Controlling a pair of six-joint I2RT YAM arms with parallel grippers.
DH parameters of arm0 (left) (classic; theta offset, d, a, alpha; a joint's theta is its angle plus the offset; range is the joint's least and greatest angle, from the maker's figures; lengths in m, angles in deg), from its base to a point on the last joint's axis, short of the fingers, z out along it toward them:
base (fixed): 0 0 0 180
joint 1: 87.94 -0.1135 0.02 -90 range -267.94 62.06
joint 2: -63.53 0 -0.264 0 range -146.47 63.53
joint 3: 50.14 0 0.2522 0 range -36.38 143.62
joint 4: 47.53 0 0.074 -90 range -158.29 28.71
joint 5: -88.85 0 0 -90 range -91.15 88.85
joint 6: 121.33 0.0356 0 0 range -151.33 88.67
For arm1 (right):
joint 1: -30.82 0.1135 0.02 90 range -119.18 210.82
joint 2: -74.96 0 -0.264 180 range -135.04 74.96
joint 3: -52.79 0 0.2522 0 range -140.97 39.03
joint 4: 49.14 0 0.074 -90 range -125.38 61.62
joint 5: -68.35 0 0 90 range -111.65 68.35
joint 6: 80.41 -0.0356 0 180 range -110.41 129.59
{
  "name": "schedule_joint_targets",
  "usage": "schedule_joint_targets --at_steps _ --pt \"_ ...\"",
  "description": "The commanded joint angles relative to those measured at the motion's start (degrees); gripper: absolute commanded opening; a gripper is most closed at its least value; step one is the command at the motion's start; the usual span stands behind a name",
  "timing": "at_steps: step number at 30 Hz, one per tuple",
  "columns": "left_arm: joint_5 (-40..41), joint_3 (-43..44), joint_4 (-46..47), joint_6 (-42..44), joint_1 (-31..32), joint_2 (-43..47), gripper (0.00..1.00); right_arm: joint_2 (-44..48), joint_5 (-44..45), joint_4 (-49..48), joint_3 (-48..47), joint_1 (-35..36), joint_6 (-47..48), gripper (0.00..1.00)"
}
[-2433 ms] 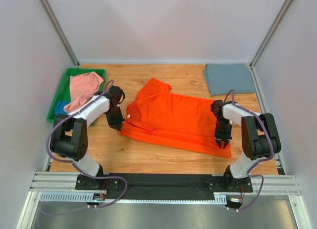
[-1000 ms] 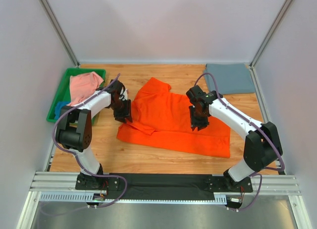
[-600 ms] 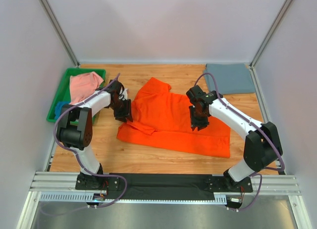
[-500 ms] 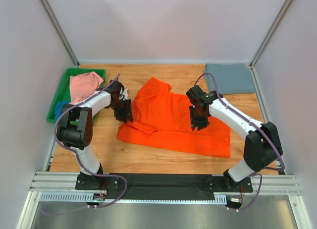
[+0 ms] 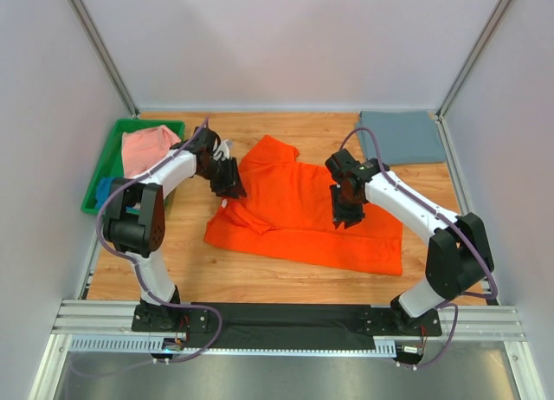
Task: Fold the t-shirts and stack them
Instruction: Fold the tshirt
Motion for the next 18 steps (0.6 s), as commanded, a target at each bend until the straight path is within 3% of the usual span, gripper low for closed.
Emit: schedule_joint_targets --at_steps 1,6,10,12,16,18 --pt "-8.91 7.25 5.86 -7.17 1.00 -2.51 0.41 0.31 -1.12 -2.60 -1.32 0.78 -0.64 0.32" --pt "-6.92 12.54 5.18 -9.65 0.91 -1.47 0.42 -1.01 -2.00 -7.96 -2.37 2.89 -0.38 0.32" --pt "5.20 16.76 -8.50 -5.00 0.39 0.20 0.42 -3.38 0.02 -13.93 -4.48 9.11 2.60 0.31" --pt "6.36 14.32 -9.42 -4.29 -0.31 2.04 0.42 -4.00 0.46 -19.89 -4.57 11.85 5.67 0.31" --pt "0.67 1.68 -3.19 -2.98 -5.05 5.83 0.43 -6.97 2.22 -29.23 -4.66 19.57 11.13 0.30" --pt "0.04 0.07 -3.35 -1.74 -6.20 5.57 0.43 -9.43 3.62 -32.04 -5.88 21.43 13.23 0.27"
